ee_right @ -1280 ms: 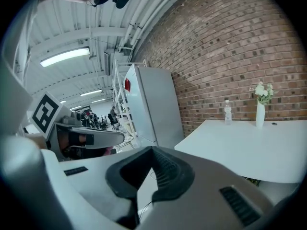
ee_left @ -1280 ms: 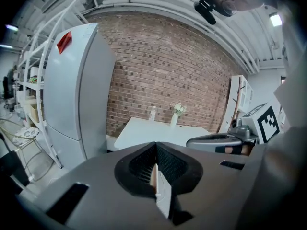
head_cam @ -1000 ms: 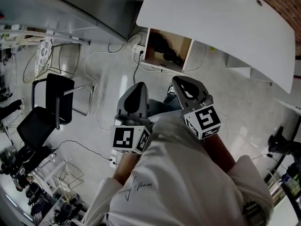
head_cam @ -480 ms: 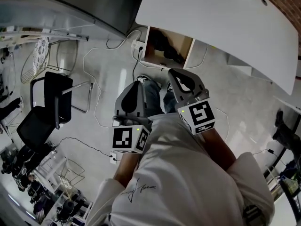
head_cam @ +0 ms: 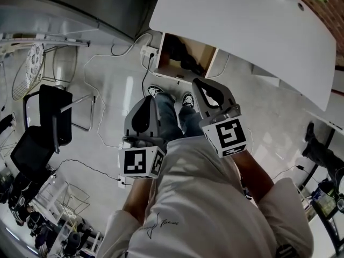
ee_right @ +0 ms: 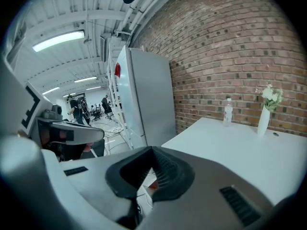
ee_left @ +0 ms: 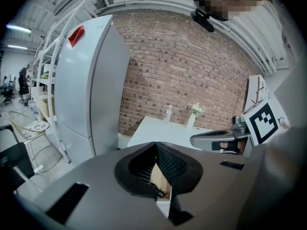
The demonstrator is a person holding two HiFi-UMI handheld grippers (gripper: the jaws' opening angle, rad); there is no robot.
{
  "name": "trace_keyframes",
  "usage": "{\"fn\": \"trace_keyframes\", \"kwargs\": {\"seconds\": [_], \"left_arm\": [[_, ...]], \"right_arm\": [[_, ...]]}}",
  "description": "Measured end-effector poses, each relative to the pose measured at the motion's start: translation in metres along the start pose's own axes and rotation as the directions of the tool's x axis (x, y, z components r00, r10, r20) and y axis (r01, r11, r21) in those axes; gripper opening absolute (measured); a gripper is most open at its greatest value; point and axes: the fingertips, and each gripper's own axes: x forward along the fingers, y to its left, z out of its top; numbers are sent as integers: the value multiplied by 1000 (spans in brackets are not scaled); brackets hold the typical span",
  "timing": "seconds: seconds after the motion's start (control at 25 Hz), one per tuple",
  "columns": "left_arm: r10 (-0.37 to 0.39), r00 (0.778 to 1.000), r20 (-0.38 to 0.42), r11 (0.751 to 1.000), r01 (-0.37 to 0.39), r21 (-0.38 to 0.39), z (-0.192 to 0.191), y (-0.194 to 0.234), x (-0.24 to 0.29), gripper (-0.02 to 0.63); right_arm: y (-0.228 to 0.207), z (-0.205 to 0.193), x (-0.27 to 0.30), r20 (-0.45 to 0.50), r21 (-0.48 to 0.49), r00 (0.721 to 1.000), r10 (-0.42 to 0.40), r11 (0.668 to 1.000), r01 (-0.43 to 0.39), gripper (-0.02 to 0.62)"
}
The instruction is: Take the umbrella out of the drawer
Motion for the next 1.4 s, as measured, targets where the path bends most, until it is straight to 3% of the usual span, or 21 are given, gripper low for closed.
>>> {"fn": "trace_keyframes", "kwargs": {"seconds": [0.48, 0.76, 1.4], "left_arm": [[1, 998, -61, 998, -5, -70, -22, 16, 19, 17], [-15, 995, -98, 997, 8, -75, -32, 27, 27, 17], [15, 983, -183, 996, -31, -83, -75, 62, 40, 17]], "right_arm": [[-15, -25, 37, -88, -49, 996, 16, 999, -21, 14], [-16, -46, 61, -139, -31, 990, 26, 999, -30, 14], [-33, -117, 112, -255, 11, 966, -43, 999, 47, 14]]}}
